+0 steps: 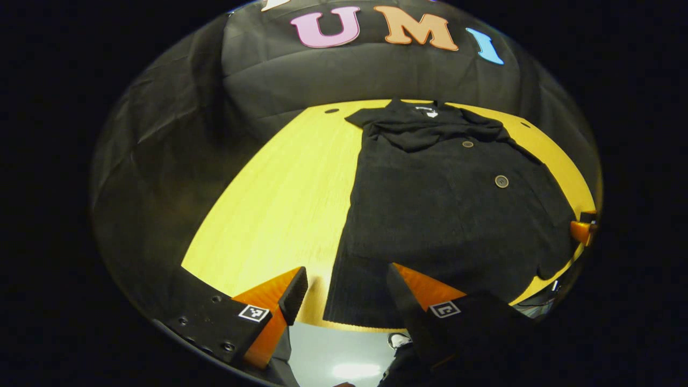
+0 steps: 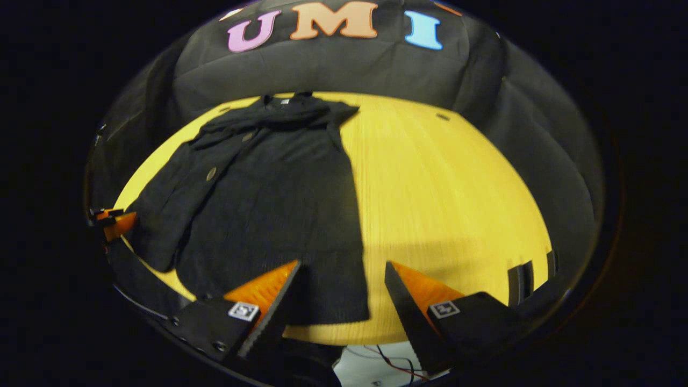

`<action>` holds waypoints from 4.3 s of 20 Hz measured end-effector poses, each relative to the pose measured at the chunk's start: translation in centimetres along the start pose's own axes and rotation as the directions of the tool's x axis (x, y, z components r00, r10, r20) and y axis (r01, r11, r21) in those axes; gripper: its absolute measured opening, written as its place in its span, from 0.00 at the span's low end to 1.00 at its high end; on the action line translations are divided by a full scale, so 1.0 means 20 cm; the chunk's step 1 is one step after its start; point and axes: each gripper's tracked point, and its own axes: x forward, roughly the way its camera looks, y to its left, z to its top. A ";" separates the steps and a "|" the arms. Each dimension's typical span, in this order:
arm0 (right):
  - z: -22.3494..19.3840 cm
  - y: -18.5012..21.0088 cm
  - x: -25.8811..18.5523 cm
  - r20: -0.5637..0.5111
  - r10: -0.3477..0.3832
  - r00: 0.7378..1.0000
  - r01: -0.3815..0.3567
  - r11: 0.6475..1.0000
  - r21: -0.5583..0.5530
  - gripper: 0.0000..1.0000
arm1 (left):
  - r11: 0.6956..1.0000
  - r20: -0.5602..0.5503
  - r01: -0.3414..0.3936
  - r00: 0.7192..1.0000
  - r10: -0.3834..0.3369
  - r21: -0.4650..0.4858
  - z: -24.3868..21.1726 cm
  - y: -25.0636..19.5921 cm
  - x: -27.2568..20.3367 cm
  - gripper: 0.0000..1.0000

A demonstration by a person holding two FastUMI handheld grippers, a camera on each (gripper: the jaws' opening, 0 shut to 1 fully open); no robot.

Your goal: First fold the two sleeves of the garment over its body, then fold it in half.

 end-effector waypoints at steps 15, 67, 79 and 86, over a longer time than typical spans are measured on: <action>0.30 0.30 -0.30 0.160 0.211 0.964 -0.214 0.977 0.002 0.03 | 0.968 0.111 0.241 0.966 -0.233 -0.066 0.20 -0.16 -0.21 0.00; 2.16 0.00 0.49 0.402 0.057 0.914 -0.128 0.980 0.153 0.28 | 0.999 0.398 -0.051 0.916 0.048 -0.002 1.96 -0.09 0.95 0.29; 2.17 0.07 -0.20 0.647 -0.011 0.762 -0.061 0.994 0.089 0.98 | 0.996 0.654 0.051 0.756 0.014 -0.080 2.16 -0.07 0.14 0.93; 1.83 0.29 -0.84 0.774 0.017 0.633 -0.033 0.999 0.004 0.93 | 0.996 0.783 0.064 0.622 0.005 -0.058 2.05 -0.11 -0.57 0.93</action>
